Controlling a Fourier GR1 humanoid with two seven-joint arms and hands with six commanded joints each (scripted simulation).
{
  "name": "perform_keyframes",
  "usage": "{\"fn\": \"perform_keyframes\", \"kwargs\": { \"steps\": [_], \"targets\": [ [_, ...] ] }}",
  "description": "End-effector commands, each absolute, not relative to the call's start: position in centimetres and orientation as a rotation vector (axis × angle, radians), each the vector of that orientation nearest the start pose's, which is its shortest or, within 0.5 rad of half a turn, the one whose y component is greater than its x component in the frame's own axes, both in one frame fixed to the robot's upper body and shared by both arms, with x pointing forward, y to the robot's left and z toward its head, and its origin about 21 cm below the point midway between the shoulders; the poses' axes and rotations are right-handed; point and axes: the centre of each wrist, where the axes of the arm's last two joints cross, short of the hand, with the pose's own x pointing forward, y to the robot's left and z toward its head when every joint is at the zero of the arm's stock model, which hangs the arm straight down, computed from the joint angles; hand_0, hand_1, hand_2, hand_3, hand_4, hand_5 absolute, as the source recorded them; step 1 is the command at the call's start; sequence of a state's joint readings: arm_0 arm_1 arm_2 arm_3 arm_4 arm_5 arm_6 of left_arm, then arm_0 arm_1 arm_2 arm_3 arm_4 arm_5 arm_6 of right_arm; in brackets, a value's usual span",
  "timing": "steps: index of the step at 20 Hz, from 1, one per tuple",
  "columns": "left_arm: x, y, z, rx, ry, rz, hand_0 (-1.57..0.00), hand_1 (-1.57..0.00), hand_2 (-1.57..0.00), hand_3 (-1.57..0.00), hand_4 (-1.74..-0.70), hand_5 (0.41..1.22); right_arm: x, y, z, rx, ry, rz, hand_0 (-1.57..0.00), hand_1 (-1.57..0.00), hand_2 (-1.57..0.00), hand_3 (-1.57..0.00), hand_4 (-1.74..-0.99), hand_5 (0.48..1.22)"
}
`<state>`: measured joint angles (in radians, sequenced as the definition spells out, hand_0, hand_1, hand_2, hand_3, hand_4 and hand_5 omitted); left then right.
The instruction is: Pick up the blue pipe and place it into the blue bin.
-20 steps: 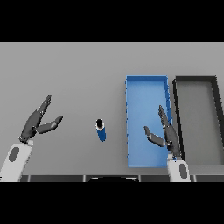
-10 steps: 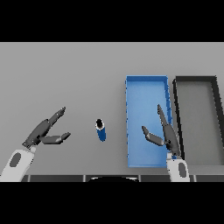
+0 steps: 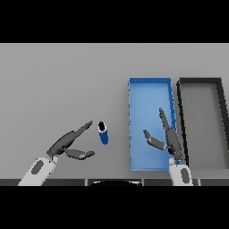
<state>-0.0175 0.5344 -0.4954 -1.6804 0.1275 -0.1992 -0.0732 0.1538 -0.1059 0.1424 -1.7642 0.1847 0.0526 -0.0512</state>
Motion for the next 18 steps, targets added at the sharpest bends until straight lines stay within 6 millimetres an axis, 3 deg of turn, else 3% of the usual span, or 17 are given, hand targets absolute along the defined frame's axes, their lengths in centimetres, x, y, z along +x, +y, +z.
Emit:
{"fn": "perform_keyframes", "kwargs": {
  "steps": [1,2,8,12,16,18],
  "targets": [
    [22.3,22.4,1.7,-0.296,-1.465,-0.831,0.00,0.00,0.00,0.00,-1.19,0.463,20.9,-23.2,1.5,-0.096,-1.633,0.320,0.00,0.00,0.00,0.00,-1.228,0.621],
    [22.4,22.6,1.6,-0.298,-1.468,-0.830,0.00,0.00,0.00,0.00,-1.19,0.465,20.9,-23.2,1.3,-0.106,-1.630,0.324,0.00,0.00,0.00,0.00,-1.230,0.622],
    [24.0,18.8,-0.7,-0.372,-1.423,-0.797,0.00,0.00,0.00,0.00,-1.19,0.469,20.5,-23.8,1.5,-0.118,-1.639,0.330,0.00,0.00,0.00,0.00,-1.212,0.610],
    [25.0,17.3,-1.5,-0.357,-1.421,-0.862,0.00,0.00,0.00,0.00,-1.13,0.462,20.5,-23.8,1.5,-0.120,-1.644,0.323,0.00,0.00,0.00,0.00,-1.201,0.605],
    [25.8,15.1,-1.9,-0.449,-1.456,-0.799,0.00,0.00,0.00,0.00,-1.21,0.533,20.4,-23.6,1.7,-0.102,-1.644,0.306,0.00,0.00,0.00,0.00,-1.206,0.606],
    [26.0,14.8,-2.3,-0.463,-1.460,-0.759,0.00,-0.04,-0.11,-0.04,-1.27,0.585,20.5,-23.9,1.4,-0.126,-1.626,0.315,0.00,0.00,0.00,0.00,-1.196,0.603]
  ]
}}
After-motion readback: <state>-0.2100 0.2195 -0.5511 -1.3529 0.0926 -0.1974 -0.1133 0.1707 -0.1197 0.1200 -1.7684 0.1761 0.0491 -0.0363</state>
